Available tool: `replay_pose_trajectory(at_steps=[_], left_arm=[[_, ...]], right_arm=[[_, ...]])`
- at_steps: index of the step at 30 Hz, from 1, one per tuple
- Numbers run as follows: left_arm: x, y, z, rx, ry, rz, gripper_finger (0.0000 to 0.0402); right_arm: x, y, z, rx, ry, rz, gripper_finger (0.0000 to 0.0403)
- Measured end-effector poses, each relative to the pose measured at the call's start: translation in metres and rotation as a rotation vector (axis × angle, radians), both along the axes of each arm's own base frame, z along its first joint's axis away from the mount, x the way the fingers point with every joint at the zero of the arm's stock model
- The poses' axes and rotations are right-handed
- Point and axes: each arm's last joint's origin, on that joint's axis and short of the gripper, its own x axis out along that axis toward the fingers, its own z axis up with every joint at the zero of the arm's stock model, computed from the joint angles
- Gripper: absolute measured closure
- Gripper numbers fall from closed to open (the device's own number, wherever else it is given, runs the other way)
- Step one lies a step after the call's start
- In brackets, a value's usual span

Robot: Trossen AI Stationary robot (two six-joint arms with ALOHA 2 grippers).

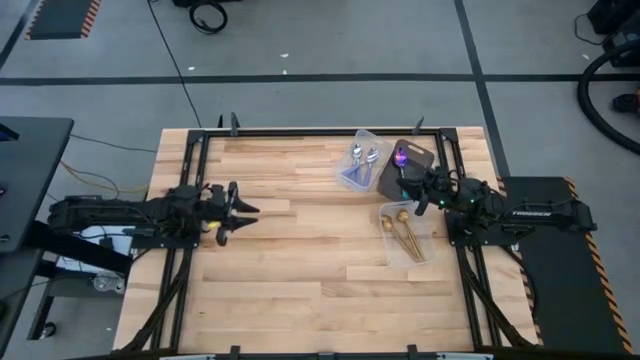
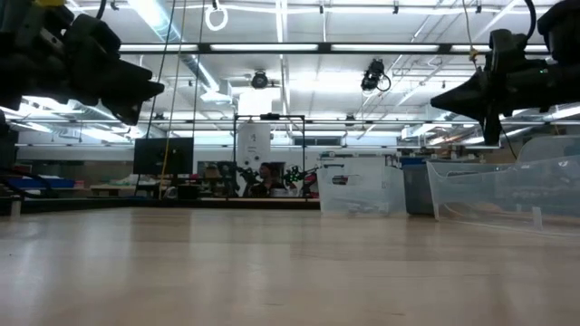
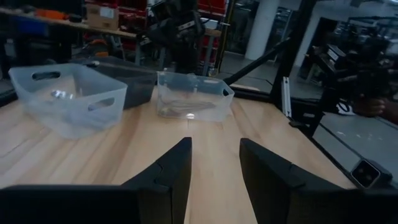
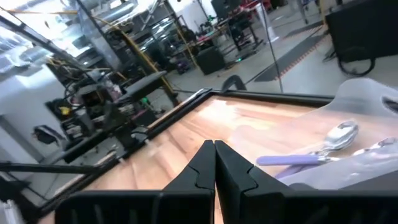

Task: Sort silverware by color (type)
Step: Return to Home Position

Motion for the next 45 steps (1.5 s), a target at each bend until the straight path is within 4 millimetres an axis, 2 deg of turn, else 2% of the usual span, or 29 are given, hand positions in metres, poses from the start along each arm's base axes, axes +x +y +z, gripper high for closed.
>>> replay_pose_trajectory(at_steps=[5,14,45], left_arm=[[-0.002,-0.003,0.002,0.044,-0.023,-0.026,0.026],[-0.001,-0.004,0.001,0.017,-0.009,-0.035,0.026],[-0.001,-0.004,0.001,0.017,-0.01,-0.035,0.026]], right_arm=[[0.0,0.001,-0.001,-0.078,0.042,0.038,0.0392],[0.0,0.001,-0.013,-0.173,0.224,0.049,0.0383],[0.0,0.001,-0.013,-0.17,0.22,0.044,0.0382]])
